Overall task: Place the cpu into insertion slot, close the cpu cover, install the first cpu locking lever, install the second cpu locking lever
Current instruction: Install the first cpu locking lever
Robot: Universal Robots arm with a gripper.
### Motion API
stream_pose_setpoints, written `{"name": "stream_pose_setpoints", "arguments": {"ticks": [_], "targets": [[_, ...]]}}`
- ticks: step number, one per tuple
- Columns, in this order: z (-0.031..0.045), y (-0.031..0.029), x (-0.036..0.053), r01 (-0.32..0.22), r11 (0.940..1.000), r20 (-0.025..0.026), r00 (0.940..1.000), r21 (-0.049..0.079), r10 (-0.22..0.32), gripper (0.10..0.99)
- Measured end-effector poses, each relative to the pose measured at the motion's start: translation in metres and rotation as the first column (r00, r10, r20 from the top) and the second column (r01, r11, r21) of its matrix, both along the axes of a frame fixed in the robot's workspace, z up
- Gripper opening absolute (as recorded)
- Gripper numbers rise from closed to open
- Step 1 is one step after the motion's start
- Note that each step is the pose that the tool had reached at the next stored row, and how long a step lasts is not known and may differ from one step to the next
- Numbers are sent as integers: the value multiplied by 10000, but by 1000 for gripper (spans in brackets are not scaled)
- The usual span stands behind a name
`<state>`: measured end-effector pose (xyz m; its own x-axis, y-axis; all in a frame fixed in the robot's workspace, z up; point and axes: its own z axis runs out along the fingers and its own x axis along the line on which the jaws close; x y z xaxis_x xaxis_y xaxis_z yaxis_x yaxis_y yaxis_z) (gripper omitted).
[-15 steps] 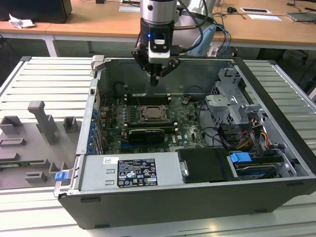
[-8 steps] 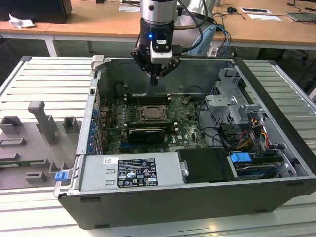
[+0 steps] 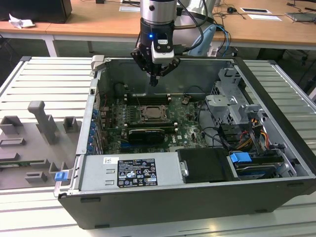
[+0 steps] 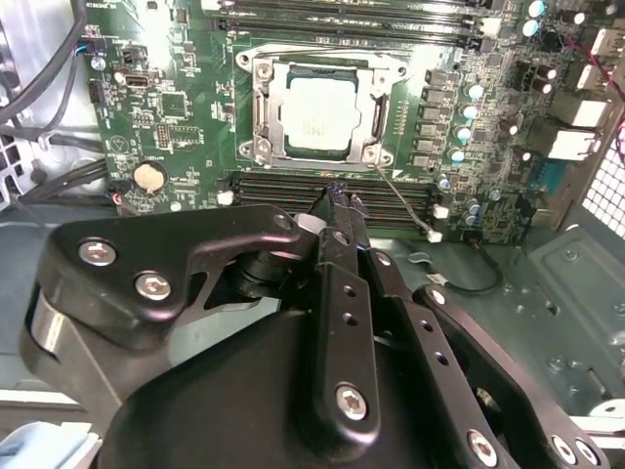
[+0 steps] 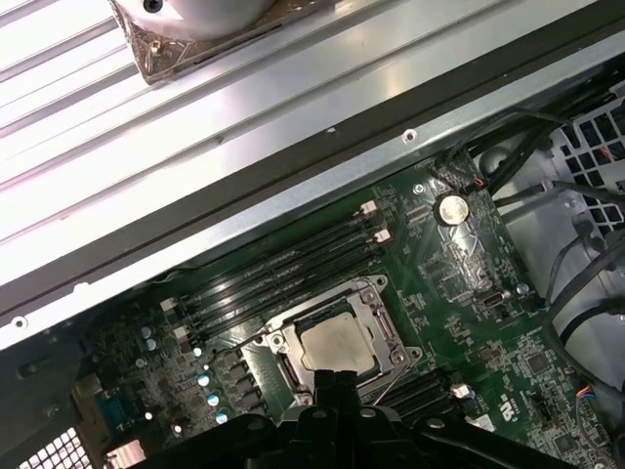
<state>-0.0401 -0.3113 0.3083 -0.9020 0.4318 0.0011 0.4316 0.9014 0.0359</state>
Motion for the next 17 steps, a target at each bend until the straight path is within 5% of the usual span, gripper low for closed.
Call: {"name": "stream_pose_setpoints", "arguments": {"ticks": [12,17], "targets": [[0,0,0,-646,9979,0,9979,1,646,106],[0,-1,-2,-1232,9924,1,9924,1,1232,106]]}}
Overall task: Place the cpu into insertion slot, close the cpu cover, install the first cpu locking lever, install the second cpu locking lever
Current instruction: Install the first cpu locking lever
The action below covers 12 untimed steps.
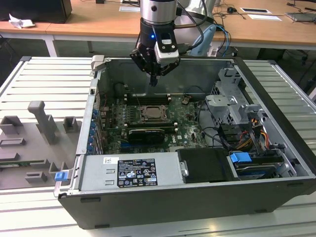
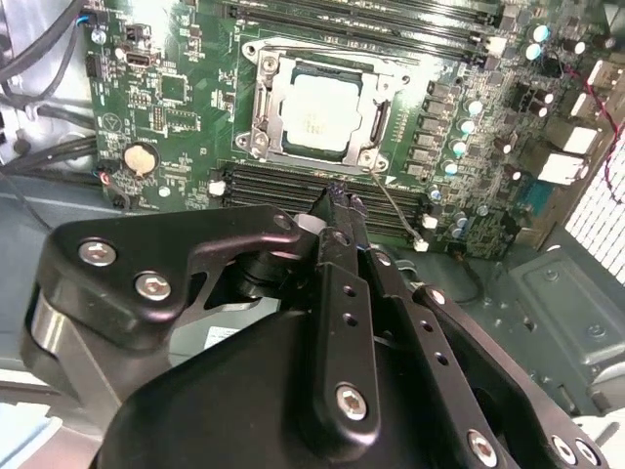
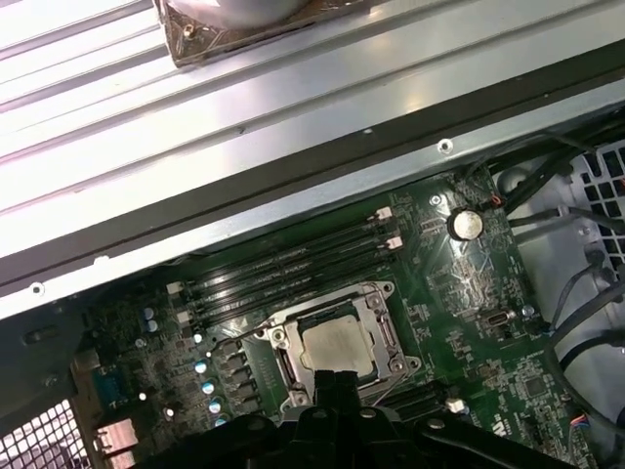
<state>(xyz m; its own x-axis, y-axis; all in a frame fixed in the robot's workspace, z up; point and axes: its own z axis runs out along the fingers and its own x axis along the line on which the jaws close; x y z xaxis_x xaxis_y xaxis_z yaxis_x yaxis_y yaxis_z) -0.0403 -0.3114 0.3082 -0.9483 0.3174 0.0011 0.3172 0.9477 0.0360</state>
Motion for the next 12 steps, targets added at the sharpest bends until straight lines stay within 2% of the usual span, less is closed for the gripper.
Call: {"name": "stream_pose_setpoints", "arguments": {"ticks": [4,12], "targets": [[1,0,-1,-562,9984,-1,9984,-1,562,106],[1,0,-1,-1291,9916,-1,9916,-1,1291,106]]}}
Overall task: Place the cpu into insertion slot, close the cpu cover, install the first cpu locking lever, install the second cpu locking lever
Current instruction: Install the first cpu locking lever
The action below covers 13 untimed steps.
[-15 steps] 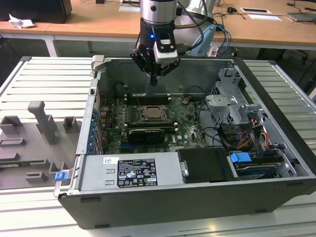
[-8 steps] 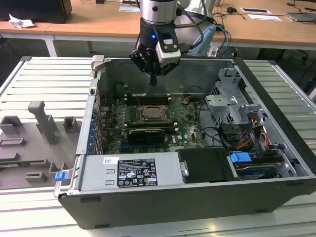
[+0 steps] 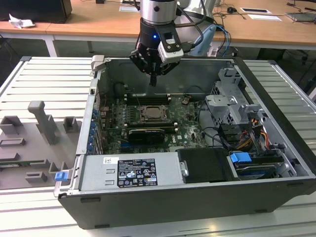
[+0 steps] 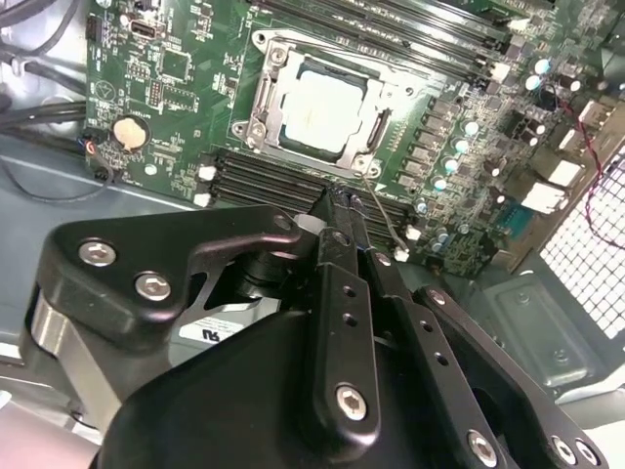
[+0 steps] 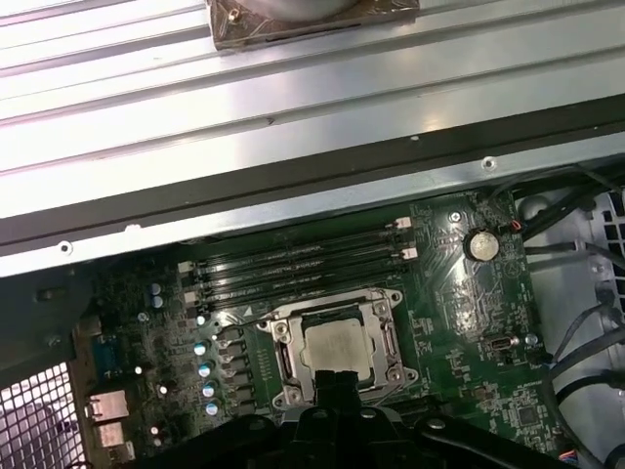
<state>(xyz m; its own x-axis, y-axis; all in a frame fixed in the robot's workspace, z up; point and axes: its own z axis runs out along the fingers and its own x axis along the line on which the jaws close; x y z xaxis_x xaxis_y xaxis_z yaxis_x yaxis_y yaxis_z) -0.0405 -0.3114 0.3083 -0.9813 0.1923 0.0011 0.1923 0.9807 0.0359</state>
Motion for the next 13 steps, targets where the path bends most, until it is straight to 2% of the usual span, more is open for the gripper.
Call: {"name": "stream_pose_setpoints", "arguments": {"ticks": [5,7,8,13], "targets": [[0,0,0,-408,9992,5,9992,1,408,106],[0,0,-1,-986,9951,8,9951,0,986,106],[0,0,-3,-1371,9906,9,9906,0,1371,106],[0,-1,-66,-1522,9883,11,9883,0,1522,106]]}}
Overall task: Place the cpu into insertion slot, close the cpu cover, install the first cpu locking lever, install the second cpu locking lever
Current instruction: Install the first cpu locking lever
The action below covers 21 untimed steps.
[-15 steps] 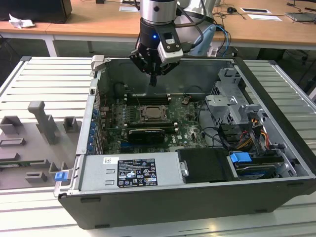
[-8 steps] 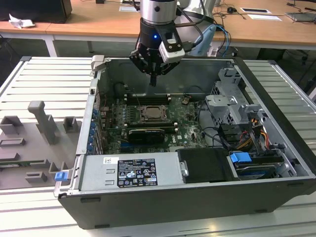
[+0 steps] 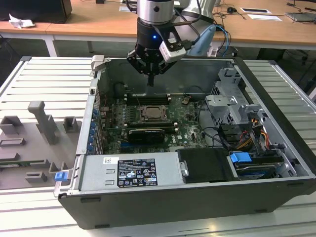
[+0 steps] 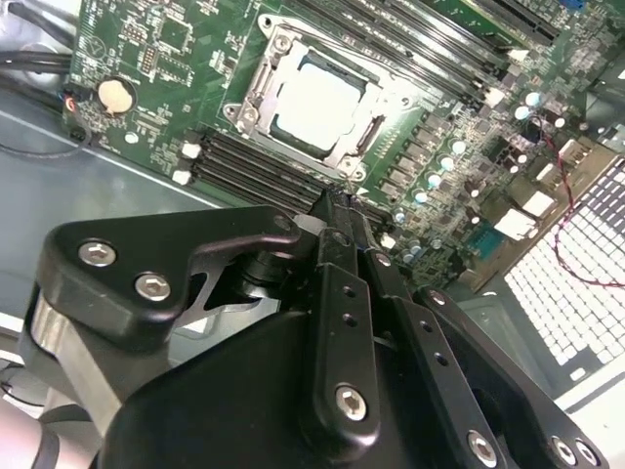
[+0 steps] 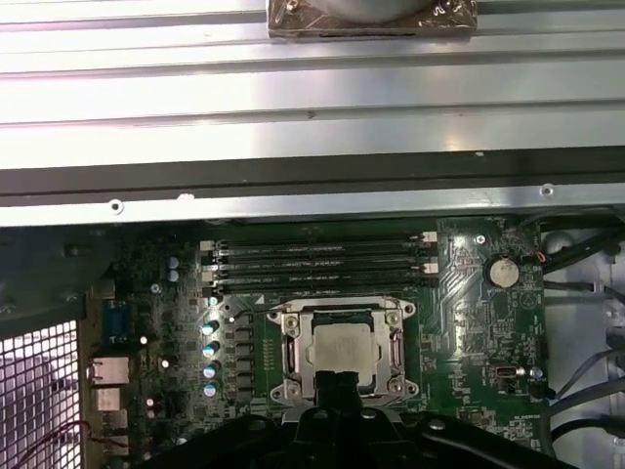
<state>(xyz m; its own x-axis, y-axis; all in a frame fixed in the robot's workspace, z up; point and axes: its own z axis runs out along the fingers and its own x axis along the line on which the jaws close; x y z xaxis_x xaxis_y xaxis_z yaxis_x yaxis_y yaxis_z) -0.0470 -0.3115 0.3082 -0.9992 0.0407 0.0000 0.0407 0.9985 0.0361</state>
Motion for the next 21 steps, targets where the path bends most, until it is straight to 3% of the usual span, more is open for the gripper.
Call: {"name": "stream_pose_setpoints", "arguments": {"ticks": [6,12,21], "targets": [[0,-1,-51,-593,9982,1,9982,0,593,106],[-3,-4,-188,-629,9980,9,9980,-1,629,106],[-16,-8,-274,-631,9980,9,9980,1,631,106]]}}
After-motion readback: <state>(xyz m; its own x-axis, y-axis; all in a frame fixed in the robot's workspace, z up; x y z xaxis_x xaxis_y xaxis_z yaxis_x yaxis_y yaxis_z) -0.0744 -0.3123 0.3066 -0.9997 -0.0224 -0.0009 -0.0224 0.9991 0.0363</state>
